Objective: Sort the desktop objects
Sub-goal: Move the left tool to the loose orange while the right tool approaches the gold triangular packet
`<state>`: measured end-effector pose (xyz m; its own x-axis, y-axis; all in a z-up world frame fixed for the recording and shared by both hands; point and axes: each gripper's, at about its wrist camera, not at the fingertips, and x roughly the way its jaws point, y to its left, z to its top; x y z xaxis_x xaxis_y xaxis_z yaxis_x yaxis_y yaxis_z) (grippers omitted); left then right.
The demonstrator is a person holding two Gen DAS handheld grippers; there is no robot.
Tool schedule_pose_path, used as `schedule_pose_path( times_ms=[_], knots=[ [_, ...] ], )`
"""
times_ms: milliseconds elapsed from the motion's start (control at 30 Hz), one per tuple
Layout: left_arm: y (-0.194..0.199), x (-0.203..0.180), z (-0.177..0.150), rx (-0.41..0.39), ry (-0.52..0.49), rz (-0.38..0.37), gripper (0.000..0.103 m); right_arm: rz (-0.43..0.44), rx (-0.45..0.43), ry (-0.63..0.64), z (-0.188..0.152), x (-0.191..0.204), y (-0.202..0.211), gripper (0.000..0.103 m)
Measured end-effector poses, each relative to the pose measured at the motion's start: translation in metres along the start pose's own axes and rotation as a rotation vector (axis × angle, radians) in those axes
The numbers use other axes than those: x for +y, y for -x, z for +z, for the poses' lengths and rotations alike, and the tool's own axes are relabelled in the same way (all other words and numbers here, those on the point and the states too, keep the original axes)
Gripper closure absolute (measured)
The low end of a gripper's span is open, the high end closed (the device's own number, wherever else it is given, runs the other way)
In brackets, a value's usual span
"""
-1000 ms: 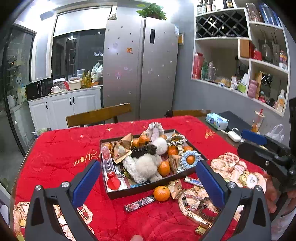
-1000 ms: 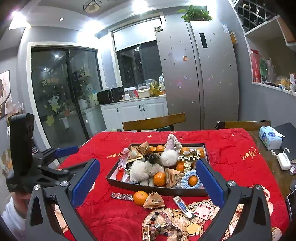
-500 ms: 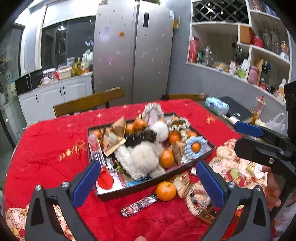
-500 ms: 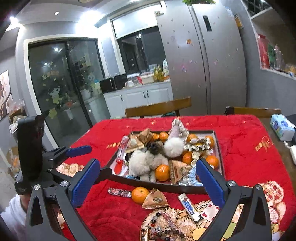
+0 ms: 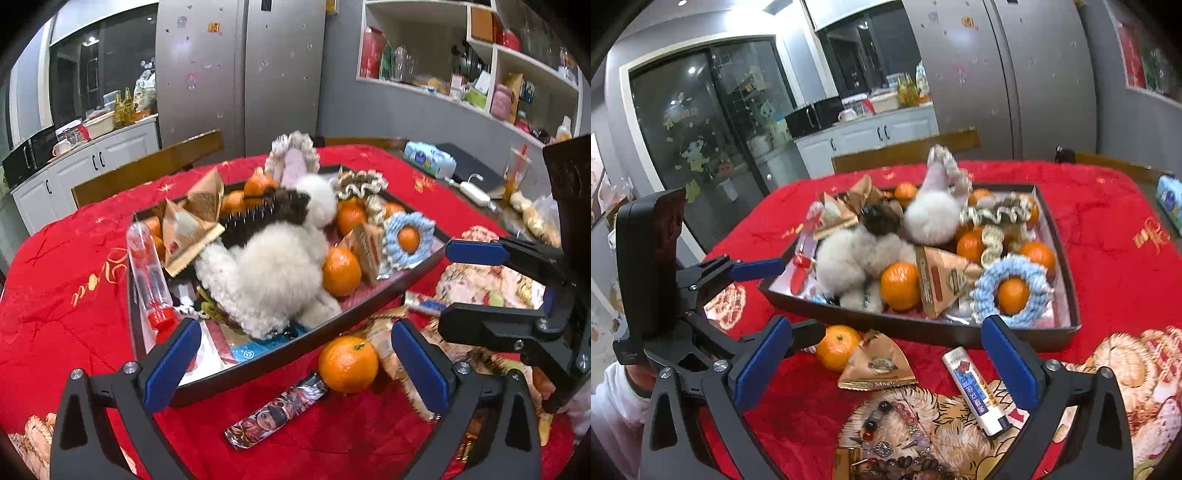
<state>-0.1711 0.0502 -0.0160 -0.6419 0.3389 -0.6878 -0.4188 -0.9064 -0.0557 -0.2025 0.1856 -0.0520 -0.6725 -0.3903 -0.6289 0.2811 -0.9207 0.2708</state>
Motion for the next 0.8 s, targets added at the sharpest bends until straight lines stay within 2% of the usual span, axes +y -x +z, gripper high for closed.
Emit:
schedule_pose_path(
  times_ms=[167, 233, 567, 633, 800],
  knots=[
    [-0.02, -0.003, -0.007, 0.046, -0.019, -0.011, 0.0, 0.018, 0.04, -0.024, -0.004, -0.009, -0.011, 0.006],
    [-0.023, -0.007, -0.009, 0.041, -0.047, 0.017, 0.0, 0.017, 0.054, -0.018, -0.006, -0.009, -0.014, 0.01],
    [-0.026, -0.016, -0.011, 0.016, -0.073, 0.025, 0.0, 0.075, 0.076, -0.052, -0.013, -0.018, -0.022, 0.017],
    [-0.024, -0.02, -0.013, 0.012, -0.1, 0.023, 0.0, 0.091, 0.087, -0.054, -0.015, -0.018, -0.022, 0.024],
    [-0.02, -0.043, -0.02, -0.011, -0.224, 0.035, 0.001, 0.08, 0.115, -0.021, -0.024, -0.012, -0.022, 0.031]
  ],
)
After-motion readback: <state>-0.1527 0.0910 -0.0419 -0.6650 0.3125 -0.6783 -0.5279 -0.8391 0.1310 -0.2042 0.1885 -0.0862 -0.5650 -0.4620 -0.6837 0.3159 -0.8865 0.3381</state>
